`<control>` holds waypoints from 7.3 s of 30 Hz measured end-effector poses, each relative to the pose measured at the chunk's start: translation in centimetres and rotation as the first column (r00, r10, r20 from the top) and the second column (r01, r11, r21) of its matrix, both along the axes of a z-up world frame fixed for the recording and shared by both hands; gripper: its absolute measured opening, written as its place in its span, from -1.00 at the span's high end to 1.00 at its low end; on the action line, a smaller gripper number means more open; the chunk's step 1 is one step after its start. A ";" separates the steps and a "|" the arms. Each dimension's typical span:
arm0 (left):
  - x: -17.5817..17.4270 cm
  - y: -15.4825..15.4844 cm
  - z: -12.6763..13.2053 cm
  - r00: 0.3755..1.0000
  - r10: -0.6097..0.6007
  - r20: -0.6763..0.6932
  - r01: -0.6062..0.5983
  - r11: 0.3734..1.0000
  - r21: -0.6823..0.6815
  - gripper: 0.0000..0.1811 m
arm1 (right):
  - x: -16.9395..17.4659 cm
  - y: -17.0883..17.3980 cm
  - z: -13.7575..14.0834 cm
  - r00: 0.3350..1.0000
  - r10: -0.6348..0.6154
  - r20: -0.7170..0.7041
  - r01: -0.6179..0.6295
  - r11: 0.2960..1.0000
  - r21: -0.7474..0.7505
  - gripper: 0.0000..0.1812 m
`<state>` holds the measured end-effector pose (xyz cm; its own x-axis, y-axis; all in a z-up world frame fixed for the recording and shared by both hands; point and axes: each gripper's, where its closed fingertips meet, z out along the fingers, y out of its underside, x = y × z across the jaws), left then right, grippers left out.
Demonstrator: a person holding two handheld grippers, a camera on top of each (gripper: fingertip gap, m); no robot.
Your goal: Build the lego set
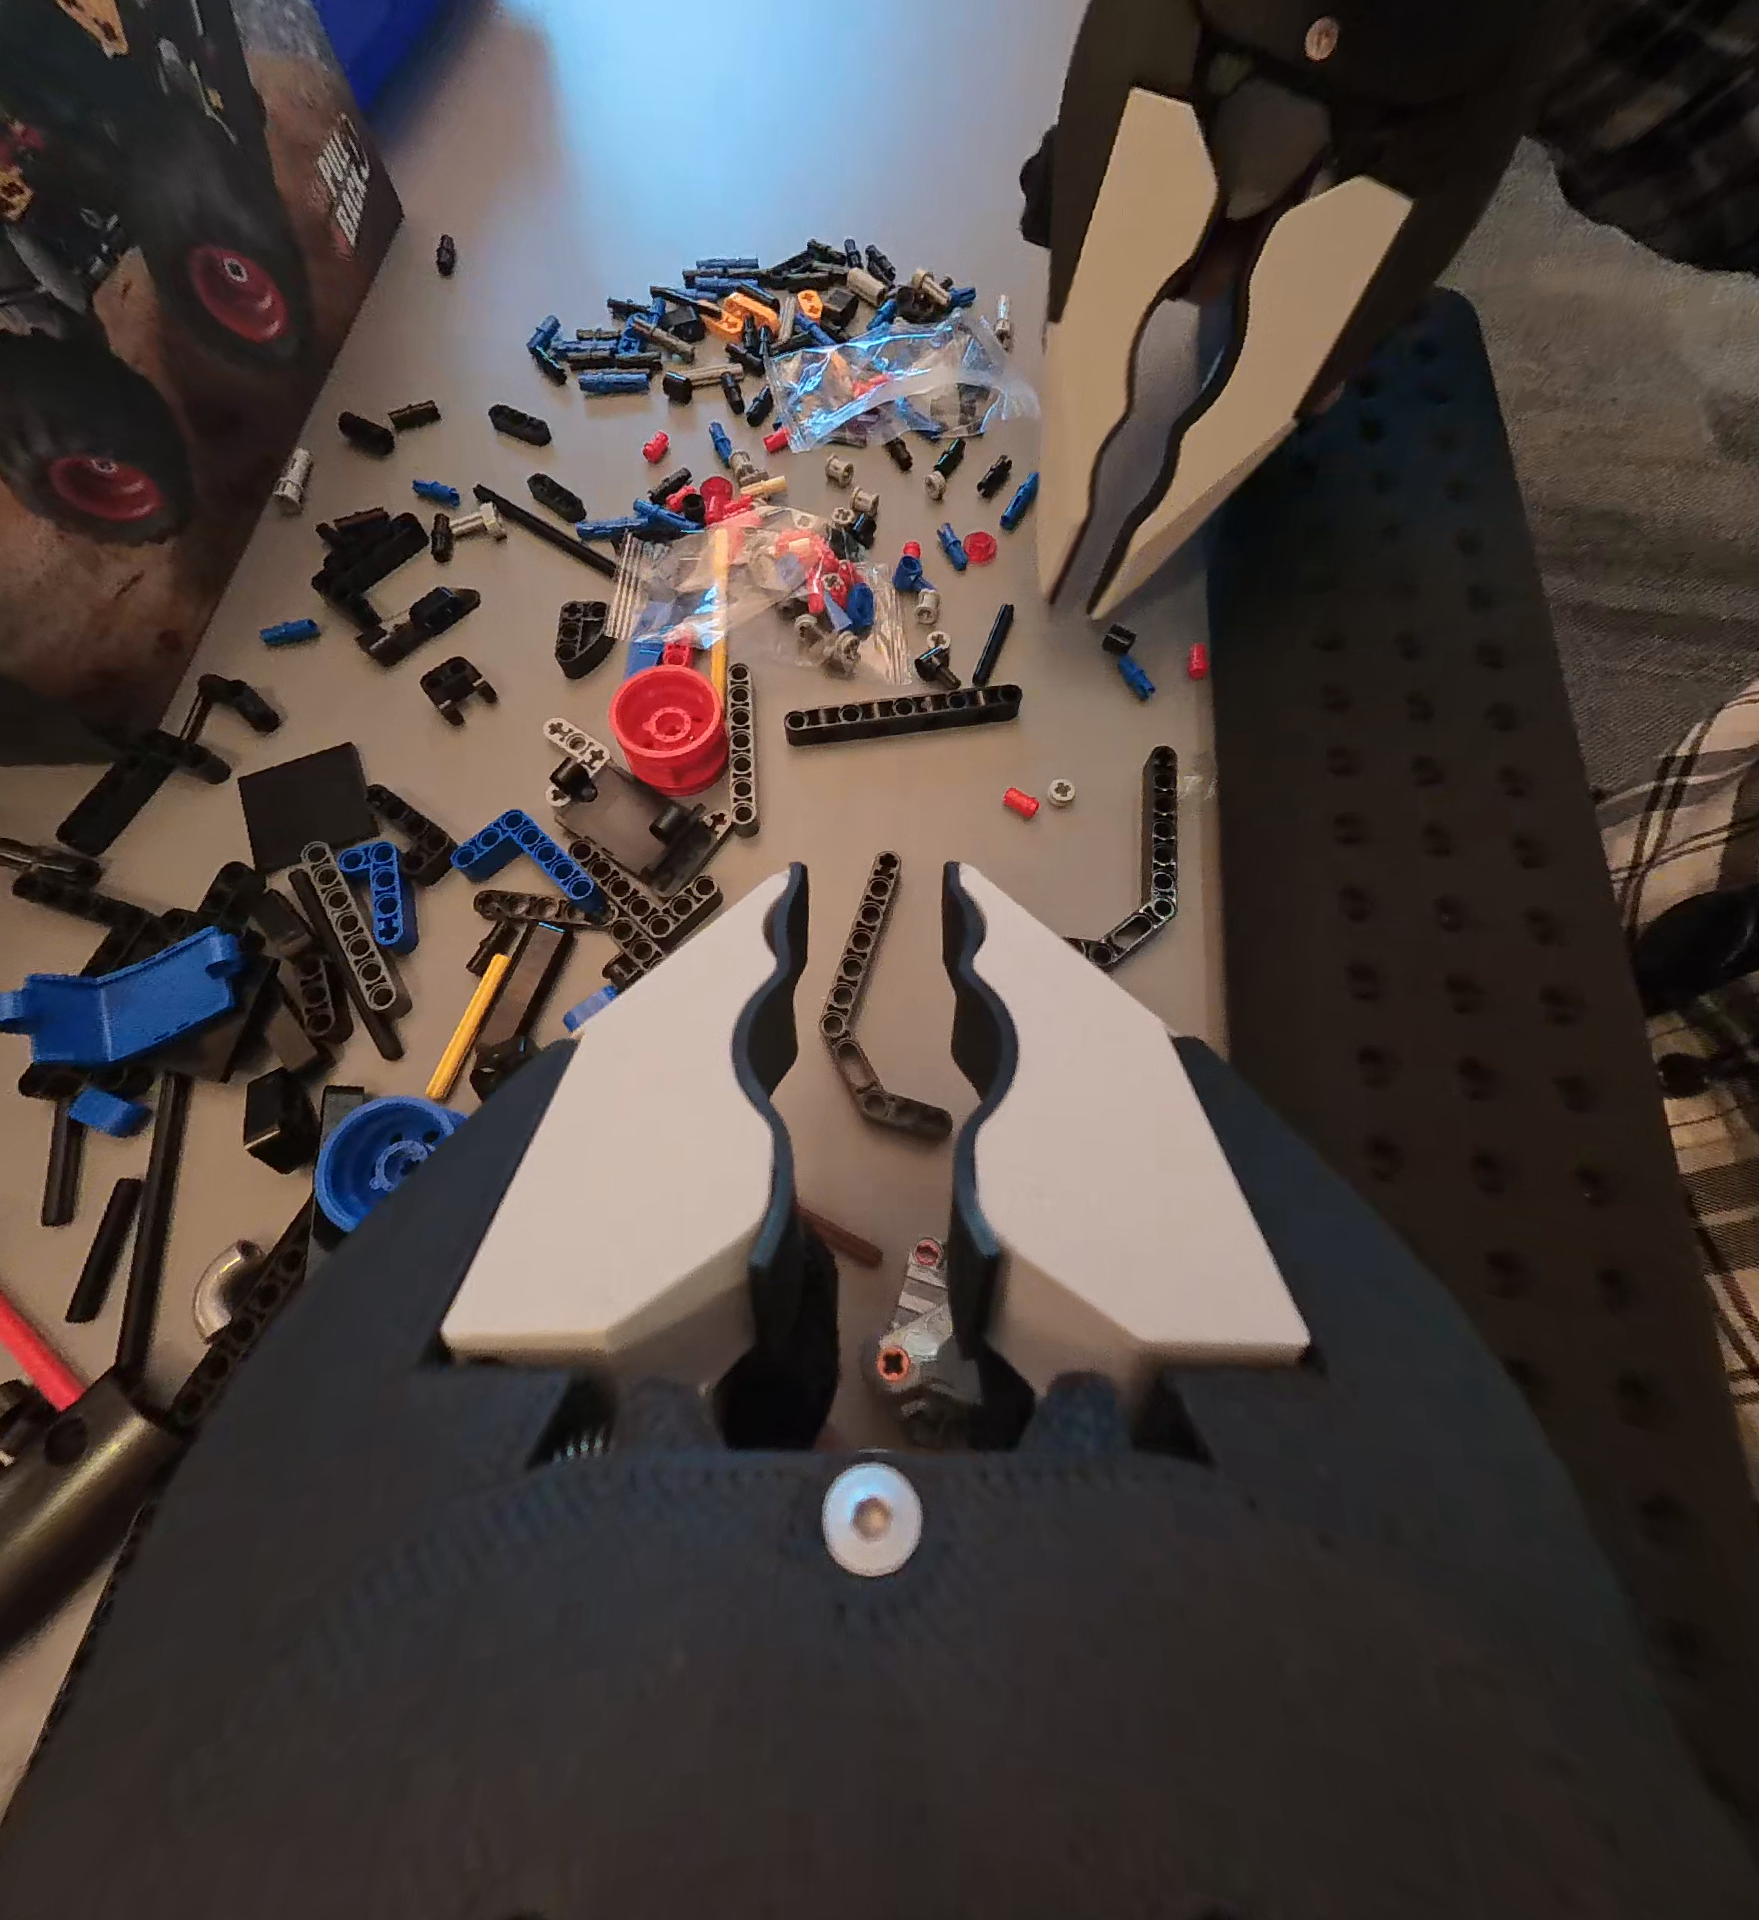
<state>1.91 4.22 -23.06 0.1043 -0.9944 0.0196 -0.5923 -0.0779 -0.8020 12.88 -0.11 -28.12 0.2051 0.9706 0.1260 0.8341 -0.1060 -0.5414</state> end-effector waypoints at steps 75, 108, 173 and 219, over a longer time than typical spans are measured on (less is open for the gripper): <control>1.8 0.9 2.8 0.990 0.057 -0.126 0.014 0.865 0.502 0.90 | -7.6 4.7 10.1 0.909 -0.084 -0.408 0.120 0.991 0.063 0.98; 0.5 1.0 -6.1 0.913 -0.172 -0.370 0.247 0.955 0.164 1.00 | -8.2 4.3 -0.2 0.944 0.320 0.077 -0.319 0.947 -0.035 0.98; 0.5 1.9 13.9 0.685 -0.108 0.720 0.002 0.989 0.146 0.96 | -13.6 5.1 15.5 0.611 -0.025 -0.792 -0.011 0.999 -0.040 0.48; 0.8 3.5 12.7 0.832 -0.097 0.547 -0.257 0.806 0.534 0.77 | -10.5 9.5 16.1 0.639 -0.176 -0.749 0.350 0.933 0.079 0.93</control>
